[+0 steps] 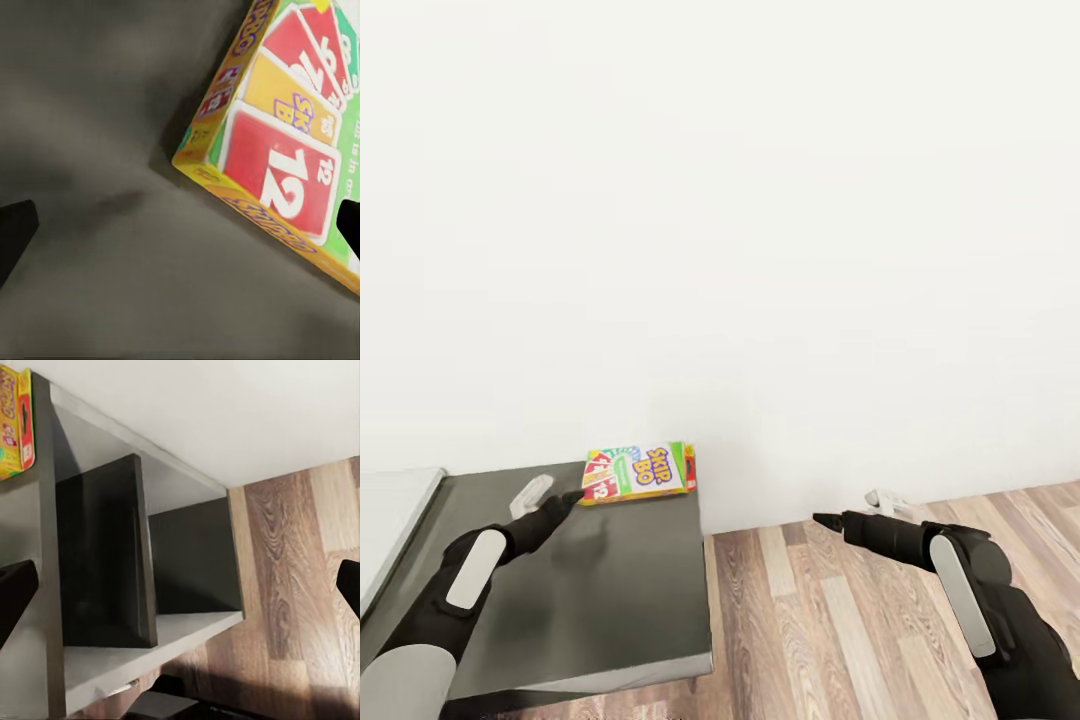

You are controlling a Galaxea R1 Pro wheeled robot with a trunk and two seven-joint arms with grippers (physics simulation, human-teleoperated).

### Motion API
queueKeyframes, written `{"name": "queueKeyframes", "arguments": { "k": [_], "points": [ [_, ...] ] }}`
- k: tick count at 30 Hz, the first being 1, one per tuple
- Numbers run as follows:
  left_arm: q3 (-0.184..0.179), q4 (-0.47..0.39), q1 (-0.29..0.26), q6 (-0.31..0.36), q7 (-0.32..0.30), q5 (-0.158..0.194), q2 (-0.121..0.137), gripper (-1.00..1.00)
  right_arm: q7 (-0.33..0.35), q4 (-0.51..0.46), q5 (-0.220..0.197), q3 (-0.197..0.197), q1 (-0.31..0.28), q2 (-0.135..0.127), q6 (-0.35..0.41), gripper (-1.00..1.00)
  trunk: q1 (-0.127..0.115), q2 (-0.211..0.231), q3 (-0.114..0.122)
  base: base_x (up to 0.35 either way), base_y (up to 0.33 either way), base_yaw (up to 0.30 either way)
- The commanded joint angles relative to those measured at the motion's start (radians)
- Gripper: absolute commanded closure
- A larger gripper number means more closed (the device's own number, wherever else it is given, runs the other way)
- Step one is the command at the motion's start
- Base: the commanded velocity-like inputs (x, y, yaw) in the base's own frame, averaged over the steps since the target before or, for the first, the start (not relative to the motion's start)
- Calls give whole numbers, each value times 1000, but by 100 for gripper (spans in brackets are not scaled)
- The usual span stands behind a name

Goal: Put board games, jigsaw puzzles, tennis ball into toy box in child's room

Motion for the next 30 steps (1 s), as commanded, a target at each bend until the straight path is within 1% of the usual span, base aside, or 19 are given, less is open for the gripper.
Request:
{"name": "queueKeyframes", "arguments": {
  "k": [1,5,11,21,30],
  "points": [
    [1,-1,-1,6,3,8,0,-100,10,-1,9,4,-1,0,4,-100,1,-2,-2,0,0,282],
    [1,-1,-1,6,0,8,-1,-100,10,-1,9,16,-1,0,4,-100,1,-2,-2,0,0,284],
    [0,-1,-1,6,-1,8,0,-100,10,-1,9,22,-1,0,4,-100,1,-2,-2,0,0,269],
    [0,-1,-1,6,-1,9,-1,-100,10,-1,9,24,-1,0,4,-100,1,-2,-6,0,0,235],
    [-1,-1,-1,6,-1,9,-1,-100,10,-1,9,25,-1,0,4,-100,1,-2,-7,0,0,103]
  ]
}}
